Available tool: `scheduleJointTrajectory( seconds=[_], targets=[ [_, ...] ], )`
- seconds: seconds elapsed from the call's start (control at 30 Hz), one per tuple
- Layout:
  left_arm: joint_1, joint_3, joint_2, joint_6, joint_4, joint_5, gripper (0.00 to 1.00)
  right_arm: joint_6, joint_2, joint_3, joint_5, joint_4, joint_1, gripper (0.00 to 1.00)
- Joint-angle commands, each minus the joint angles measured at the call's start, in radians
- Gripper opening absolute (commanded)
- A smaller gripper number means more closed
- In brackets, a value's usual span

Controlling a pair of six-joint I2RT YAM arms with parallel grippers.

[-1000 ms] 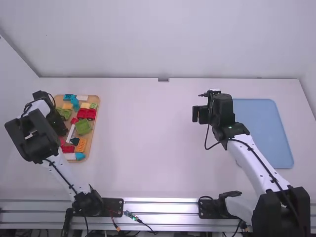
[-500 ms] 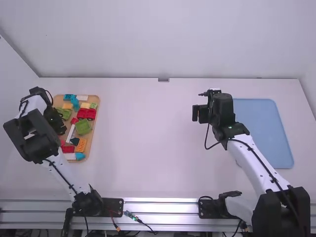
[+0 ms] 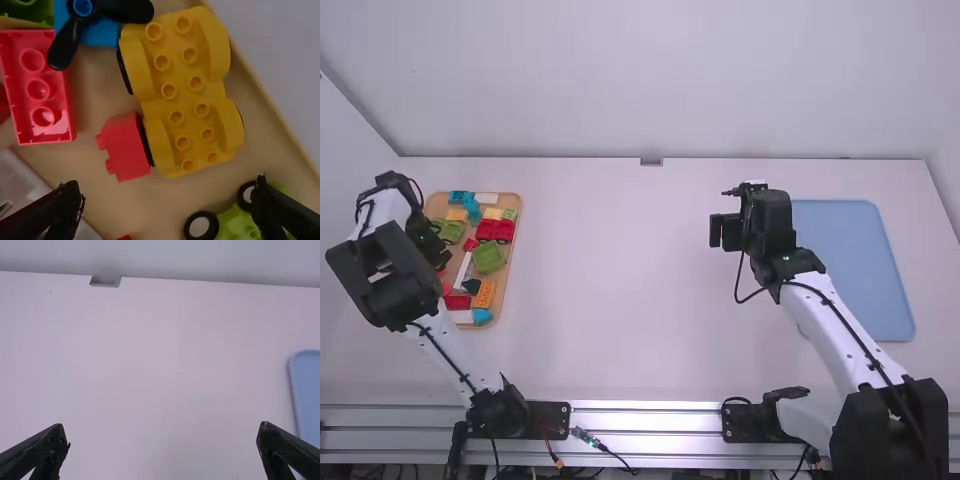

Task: Assemble lego blocks to make yellow taxi

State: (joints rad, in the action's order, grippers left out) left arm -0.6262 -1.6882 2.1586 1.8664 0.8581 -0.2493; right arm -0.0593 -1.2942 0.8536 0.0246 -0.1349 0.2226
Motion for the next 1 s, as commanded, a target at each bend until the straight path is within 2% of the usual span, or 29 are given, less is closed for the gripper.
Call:
scheduleJointTrajectory(
  seconds=[0.0, 0.17, 0.37, 0.5, 0.7, 0.9, 0.97],
  targets=[
    [-0.003, 0.012, -0.014, 0.03, -0.003, -0.059, 0.86, -0.005, -0.008, 0.034, -0.001, -0.002, 0.001, 1.0],
    [-0.016, -0.004, -0.014, 0.03, -0.002, -0.058, 0.81, -0.01, -0.008, 0.034, -0.001, -0.002, 0.001, 1.0],
    [-0.058, -0.005, -0.014, 0.03, -0.016, -0.059, 0.82, -0.008, -0.008, 0.034, -0.001, -0.002, 0.001, 1.0],
    [-0.09, -0.005, -0.014, 0.03, -0.03, -0.054, 0.78, -0.009, -0.008, 0.034, -0.001, -0.002, 0.001, 1.0],
    [-0.095, -0.005, -0.013, 0.029, -0.04, -0.047, 0.82, -0.024, -0.008, 0.034, -0.002, -0.002, 0.001, 1.0],
    [-0.094, 0.026, -0.013, 0.03, -0.09, -0.01, 0.73, -0.023, -0.008, 0.034, -0.001, -0.009, 0.002, 1.0],
    [-0.098, 0.053, -0.013, 0.03, -0.128, 0.005, 0.73, -0.019, -0.008, 0.034, -0.001, -0.009, 0.002, 1.0]
  ],
)
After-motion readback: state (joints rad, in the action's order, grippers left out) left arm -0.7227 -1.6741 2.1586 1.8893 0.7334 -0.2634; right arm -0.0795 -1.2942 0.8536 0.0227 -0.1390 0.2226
